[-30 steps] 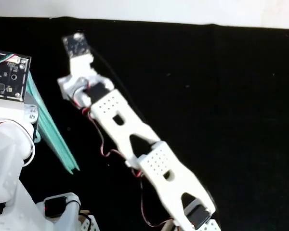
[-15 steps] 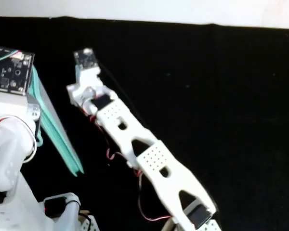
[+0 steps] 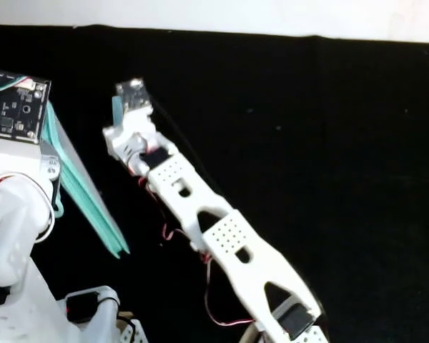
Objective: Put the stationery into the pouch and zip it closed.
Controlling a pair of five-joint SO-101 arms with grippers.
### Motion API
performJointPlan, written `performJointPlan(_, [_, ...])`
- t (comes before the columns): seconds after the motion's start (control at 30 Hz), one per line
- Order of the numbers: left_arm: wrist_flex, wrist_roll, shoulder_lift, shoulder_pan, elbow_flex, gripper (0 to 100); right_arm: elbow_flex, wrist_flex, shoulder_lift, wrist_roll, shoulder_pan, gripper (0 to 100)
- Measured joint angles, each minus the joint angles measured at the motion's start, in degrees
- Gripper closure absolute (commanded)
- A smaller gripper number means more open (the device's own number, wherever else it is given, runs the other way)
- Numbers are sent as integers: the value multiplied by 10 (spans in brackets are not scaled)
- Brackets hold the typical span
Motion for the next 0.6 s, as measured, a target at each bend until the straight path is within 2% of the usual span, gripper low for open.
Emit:
performJointPlan(0.23, [0,0,0,0,0,992,0,-4,1,50,-1,994])
performJointPlan(0.37, [0,0,0,0,0,992,0,-4,3,84,-4,995])
performJointPlan(0.6, [0,0,0,0,0,992,0,-2,3,90,-4,993])
